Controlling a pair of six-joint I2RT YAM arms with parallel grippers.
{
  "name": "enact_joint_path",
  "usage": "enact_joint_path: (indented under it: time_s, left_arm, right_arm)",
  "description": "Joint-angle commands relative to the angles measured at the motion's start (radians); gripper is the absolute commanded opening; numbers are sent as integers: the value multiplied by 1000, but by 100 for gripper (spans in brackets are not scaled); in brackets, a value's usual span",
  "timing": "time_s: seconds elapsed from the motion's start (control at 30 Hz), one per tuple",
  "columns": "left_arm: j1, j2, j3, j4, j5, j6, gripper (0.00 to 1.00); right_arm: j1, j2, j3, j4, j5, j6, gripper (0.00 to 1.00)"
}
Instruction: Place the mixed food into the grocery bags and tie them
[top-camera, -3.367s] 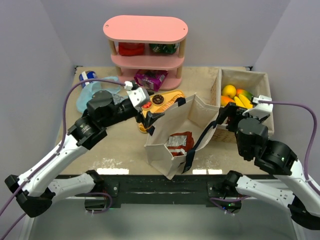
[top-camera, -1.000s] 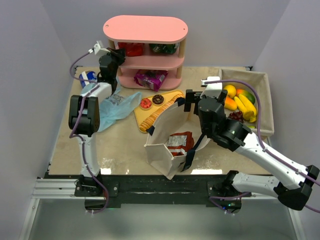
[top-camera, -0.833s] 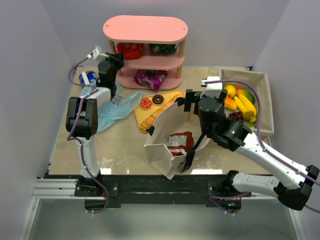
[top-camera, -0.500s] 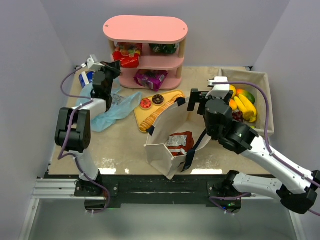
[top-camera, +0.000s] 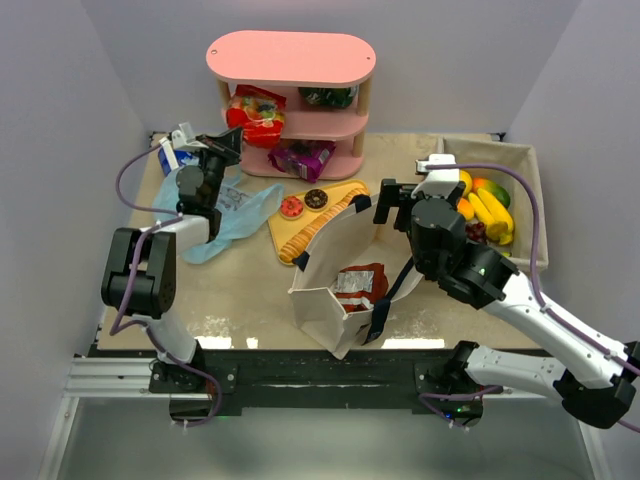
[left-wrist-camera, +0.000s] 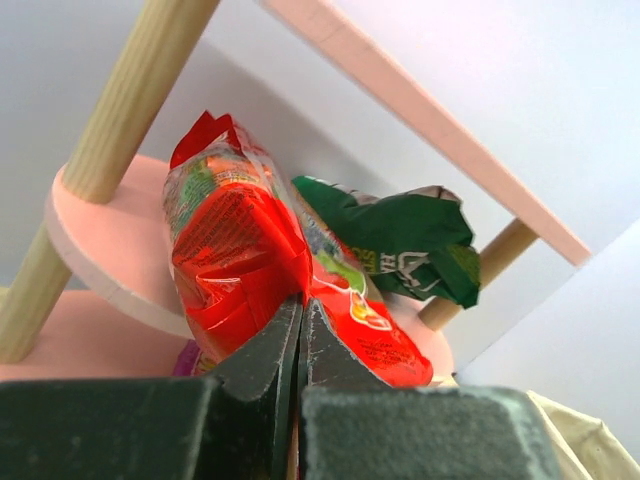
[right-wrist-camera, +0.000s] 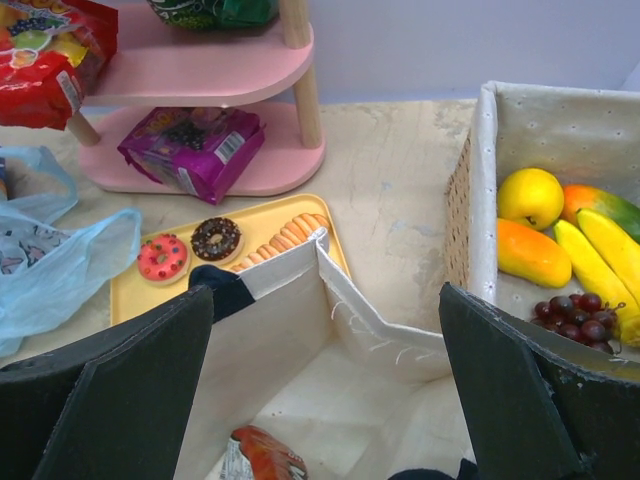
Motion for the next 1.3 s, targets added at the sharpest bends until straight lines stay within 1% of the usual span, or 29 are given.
enact_joint_path:
  time_s: [0.0, 0.13, 0.27, 0.4, 0.53, 0.63, 0.67, 0.73, 0.77, 0.8, 0.83, 0.87, 0.9, 0.97, 1.0, 1.07, 1.1, 1.27]
  left_arm:
    - [3, -137, -22, 361, 32, 64, 0]
    - [3, -214, -40, 360, 92, 85, 0]
    - [3, -299, -86, 326, 113, 119, 0]
    - [3, -396, -113, 252, 159, 150, 0]
    - [-5, -473, -139, 209, 170, 176, 0]
    - [-7, -551, -143, 127, 219, 189, 0]
    - [-11, -592, -142, 70, 236, 197, 0]
    - [-39, -635, -104, -17, 300, 251, 0]
    - [-55, -664, -76, -151, 331, 281, 0]
    - [-106, -678, -47, -232, 384, 360, 0]
    - [-143, -694, -6, -302, 392, 411, 0]
    - [-184, -732, 4, -417, 386, 459, 0]
    - [-256, -749, 12, -459, 374, 516, 0]
    - [-299, -781, 16, -513, 391, 510, 0]
    - [-331, -786, 18, -521, 430, 487, 0]
    - [-373, -784, 24, -547, 454, 475, 0]
    - [-422, -781, 28, -556, 460, 478, 0]
    - [-572, -691, 62, -599, 455, 487, 0]
  right_arm:
    - [-3, 7, 27, 10, -1, 16, 99]
    - [-3, 21, 27, 16, -7, 13, 99]
    - [-2, 38, 34, 17, -22, 16, 99]
    - [-3, 39, 36, 16, -30, 17, 99]
    - [-3, 38, 39, 11, -27, 23, 99]
    - [-3, 32, 53, -15, -26, 33, 99]
    - [-3, 29, 54, -27, -23, 34, 99]
    - [-3, 15, 56, -36, -4, 34, 99]
    - [-3, 7, 56, -51, 4, 37, 99]
    - [-2, -5, 57, -61, 25, 37, 99]
    - [-3, -10, 59, -73, 34, 40, 99]
    - [-3, -16, 63, -99, 42, 45, 99]
    - [-3, -19, 66, -114, 48, 51, 99]
    - [-3, -36, 73, -163, 71, 74, 99]
    - [-2, -44, 73, -173, 74, 82, 99]
    - [-3, -76, 60, -185, 74, 95, 99]
    - [-3, -85, 56, -188, 74, 99, 99]
    - [-2, -158, 24, -214, 63, 128, 99]
